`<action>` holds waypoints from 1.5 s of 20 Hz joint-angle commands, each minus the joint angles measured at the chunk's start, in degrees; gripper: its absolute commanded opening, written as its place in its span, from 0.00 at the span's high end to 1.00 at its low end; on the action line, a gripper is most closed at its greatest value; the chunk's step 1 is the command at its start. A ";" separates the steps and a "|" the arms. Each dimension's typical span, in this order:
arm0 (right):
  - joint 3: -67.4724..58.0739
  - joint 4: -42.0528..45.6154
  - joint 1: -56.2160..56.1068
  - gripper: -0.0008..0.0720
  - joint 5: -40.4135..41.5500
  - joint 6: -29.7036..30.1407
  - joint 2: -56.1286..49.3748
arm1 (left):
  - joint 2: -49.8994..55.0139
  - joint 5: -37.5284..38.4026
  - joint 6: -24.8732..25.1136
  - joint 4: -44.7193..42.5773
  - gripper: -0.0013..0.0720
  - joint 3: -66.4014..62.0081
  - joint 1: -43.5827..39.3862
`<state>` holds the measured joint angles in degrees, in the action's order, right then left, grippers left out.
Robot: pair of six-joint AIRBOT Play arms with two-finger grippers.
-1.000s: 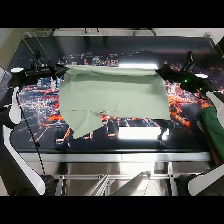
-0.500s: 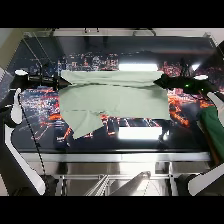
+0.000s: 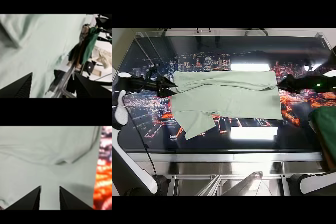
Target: Fold the shirts.
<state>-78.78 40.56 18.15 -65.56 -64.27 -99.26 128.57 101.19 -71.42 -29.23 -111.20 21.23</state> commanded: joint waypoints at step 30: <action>22.56 -6.82 0.79 0.96 -5.49 9.03 1.07 | -39.82 -36.26 11.30 -14.38 0.23 64.02 3.08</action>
<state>-56.18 35.62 19.11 -70.30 -55.79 -98.19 86.50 70.02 -59.48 -44.10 -46.85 27.81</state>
